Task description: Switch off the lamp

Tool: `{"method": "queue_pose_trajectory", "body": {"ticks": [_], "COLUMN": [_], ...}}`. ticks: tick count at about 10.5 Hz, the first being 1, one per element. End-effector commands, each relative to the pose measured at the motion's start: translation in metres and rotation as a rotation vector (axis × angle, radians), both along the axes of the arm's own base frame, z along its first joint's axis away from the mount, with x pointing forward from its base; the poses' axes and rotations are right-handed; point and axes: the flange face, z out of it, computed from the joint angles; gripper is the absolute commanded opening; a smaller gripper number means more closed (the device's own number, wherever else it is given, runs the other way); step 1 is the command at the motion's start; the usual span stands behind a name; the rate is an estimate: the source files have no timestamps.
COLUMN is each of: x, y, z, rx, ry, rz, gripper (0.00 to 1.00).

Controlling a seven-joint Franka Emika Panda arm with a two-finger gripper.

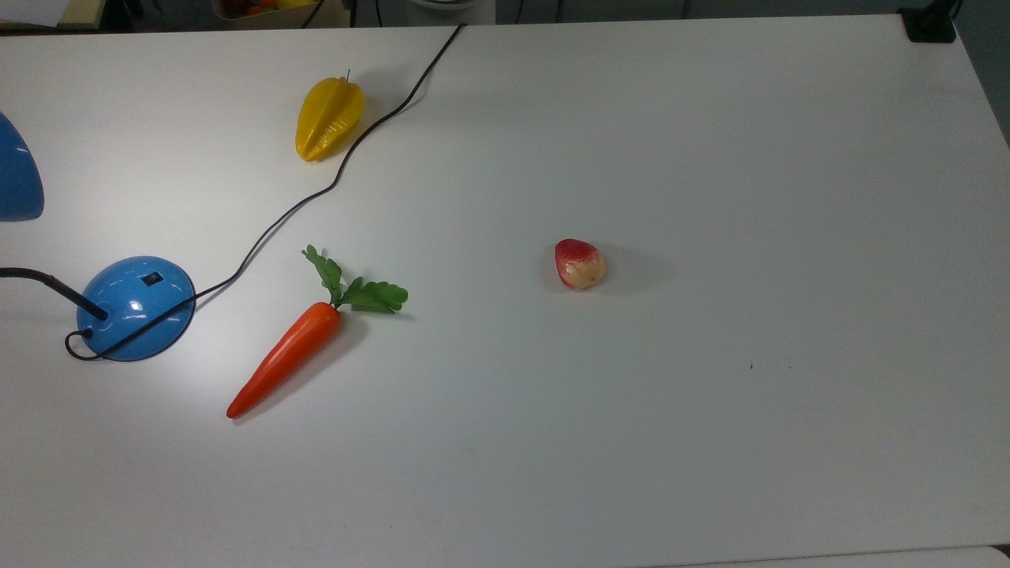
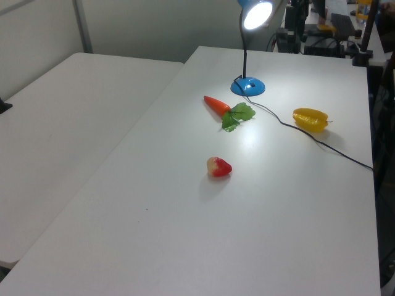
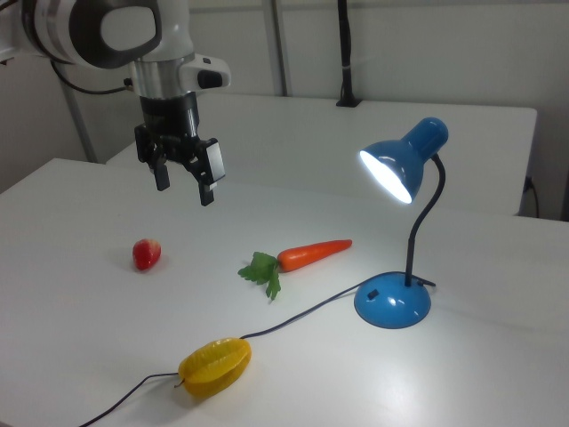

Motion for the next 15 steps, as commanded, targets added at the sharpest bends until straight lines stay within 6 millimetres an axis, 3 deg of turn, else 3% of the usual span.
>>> {"method": "queue_pose_trajectory", "body": {"ticks": [1, 6, 7, 10, 11, 15], "x": [-0.004, -0.005, -0.005, -0.006, -0.005, 0.002], "y": [-0.01, 0.0, 0.001, 0.0, 0.0, -0.023], "z": [0.003, -0.001, -0.003, -0.007, -0.006, -0.018], "rx": [0.001, 0.008, 0.009, 0.025, 0.05, 0.103], "ry": [0.019, 0.022, 0.022, 0.001, -0.013, -0.088], "rz": [-0.012, 0.008, 0.009, 0.005, -0.003, -0.116], "gripper": [1.0, 1.0, 0.9, 0.16, 0.0, 0.0]}}
